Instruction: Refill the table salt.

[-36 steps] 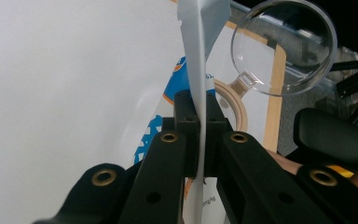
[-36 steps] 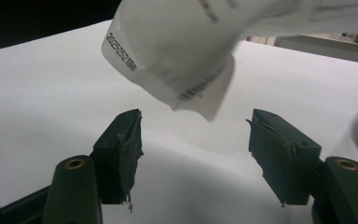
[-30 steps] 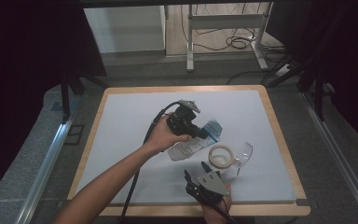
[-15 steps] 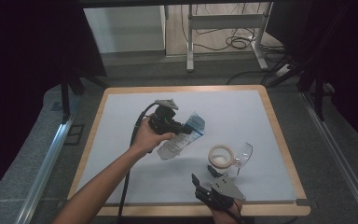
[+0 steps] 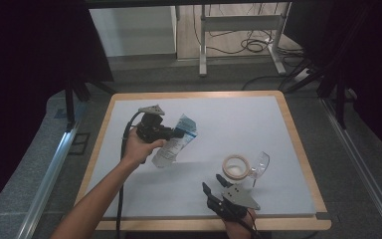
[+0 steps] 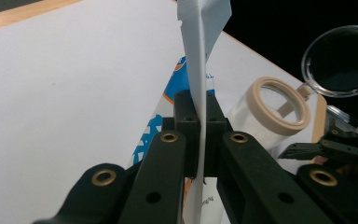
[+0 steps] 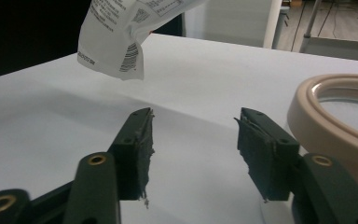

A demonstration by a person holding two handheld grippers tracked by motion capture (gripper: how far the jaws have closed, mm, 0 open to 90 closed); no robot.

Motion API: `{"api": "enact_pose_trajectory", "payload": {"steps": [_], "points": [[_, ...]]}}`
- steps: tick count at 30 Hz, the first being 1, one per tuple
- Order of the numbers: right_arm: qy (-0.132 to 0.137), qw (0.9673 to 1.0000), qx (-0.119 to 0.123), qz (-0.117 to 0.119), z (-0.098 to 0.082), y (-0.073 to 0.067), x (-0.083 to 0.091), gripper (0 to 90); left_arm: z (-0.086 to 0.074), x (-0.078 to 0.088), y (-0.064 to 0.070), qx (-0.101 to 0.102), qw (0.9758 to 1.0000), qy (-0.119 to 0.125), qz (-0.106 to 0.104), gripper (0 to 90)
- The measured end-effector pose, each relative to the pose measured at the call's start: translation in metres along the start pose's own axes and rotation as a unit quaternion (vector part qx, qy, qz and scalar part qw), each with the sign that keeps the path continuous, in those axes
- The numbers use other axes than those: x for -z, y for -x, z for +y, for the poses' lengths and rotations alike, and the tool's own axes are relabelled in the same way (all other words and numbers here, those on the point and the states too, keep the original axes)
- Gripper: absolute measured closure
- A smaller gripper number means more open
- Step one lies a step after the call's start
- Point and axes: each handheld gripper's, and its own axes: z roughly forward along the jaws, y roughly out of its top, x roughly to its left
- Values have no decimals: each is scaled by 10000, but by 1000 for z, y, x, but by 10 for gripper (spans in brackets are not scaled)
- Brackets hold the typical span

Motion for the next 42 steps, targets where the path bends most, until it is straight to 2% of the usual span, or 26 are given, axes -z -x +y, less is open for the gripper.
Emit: {"api": "enact_pose_trajectory", "payload": {"steps": [5,13,18,28,34,42], "points": [[-3,10000,25,63,2,-1,-3,528,-5,7,-8,57,9999,84,91,898],[-37,10000,-12,88,1,0,-7,536,-15,17,-22,242,9990,247,285,898],[-47,9999,-5,133,0,0,-8,536,-23,25,-34,309,9975,364,526,897],[-80,9998,-17,184,-1,-1,-10,535,-33,27,-51,456,9949,593,674,897],[-79,9998,-32,188,-1,0,-11,536,-36,29,-57,452,9933,752,747,897],[-89,9997,-24,234,-2,0,-11,533,-43,28,-66,529,9918,801,842,897]]}}
